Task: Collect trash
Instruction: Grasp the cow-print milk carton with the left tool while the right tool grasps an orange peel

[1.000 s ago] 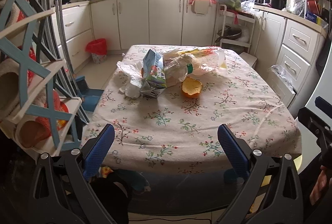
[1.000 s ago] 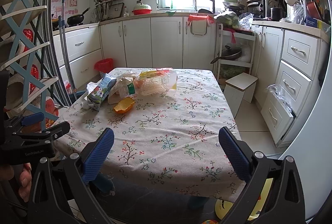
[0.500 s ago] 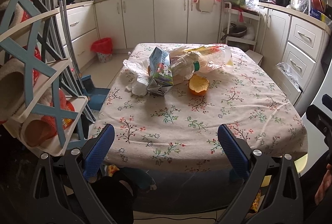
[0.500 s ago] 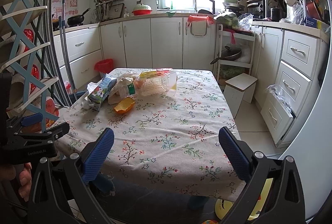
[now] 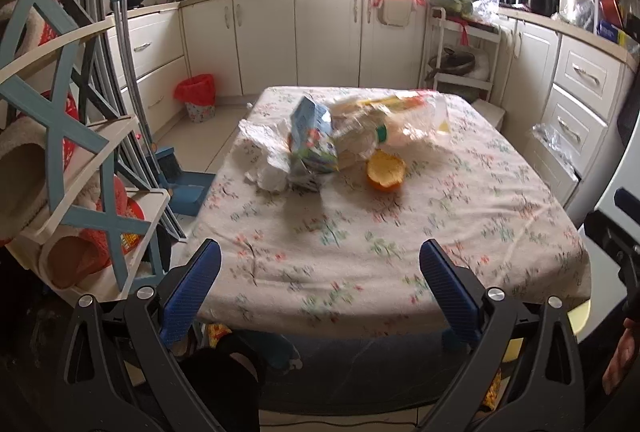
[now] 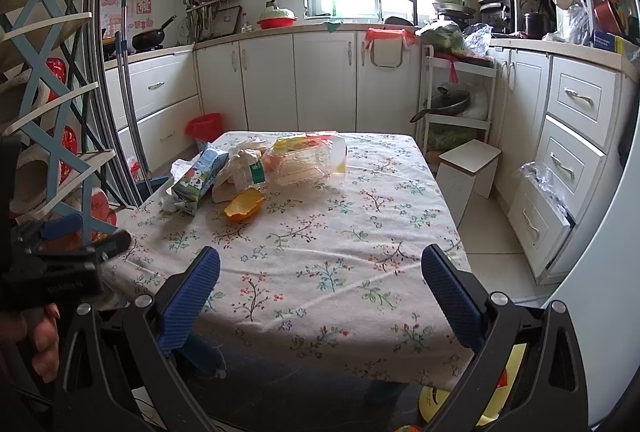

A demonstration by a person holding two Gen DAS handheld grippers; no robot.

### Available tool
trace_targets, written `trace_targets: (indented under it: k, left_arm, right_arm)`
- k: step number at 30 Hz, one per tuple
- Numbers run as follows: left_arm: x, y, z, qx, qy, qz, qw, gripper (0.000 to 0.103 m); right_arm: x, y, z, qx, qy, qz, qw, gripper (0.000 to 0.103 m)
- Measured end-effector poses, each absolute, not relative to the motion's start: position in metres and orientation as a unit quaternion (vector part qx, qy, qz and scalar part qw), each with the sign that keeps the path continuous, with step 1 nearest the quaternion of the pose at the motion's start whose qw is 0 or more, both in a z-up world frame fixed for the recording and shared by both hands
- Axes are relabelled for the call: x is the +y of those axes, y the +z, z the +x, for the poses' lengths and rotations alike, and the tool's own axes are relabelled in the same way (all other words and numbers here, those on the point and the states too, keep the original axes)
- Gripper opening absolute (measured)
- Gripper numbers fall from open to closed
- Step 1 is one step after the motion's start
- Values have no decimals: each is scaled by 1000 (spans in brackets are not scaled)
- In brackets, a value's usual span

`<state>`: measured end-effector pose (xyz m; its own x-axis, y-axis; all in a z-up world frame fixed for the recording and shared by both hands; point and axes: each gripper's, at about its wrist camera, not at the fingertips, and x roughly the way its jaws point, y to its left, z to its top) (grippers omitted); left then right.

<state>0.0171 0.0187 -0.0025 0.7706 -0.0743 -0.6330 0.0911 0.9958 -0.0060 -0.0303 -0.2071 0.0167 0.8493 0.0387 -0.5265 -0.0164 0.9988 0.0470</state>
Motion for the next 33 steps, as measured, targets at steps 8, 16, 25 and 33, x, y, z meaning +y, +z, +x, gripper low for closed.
trace_targets:
  k: [8,16,25,33]
  left_arm:
    - [37,7,67,338,-46,-16,940,96]
    - [9,0,143,365,-54,28,929,96]
    - [-2,-32,216,432,-60,23,900,73]
    - [1,-43,231,462,-101,-4,881,34]
  right_arm:
    - [-202,9,7,289,34,27,956,97]
    - [-202,-6,29,313,49,44,947,97]
    - [-192,-16,59,343,72,73,934,97]
    - [-176,-32,107,369,106,98,918,97]
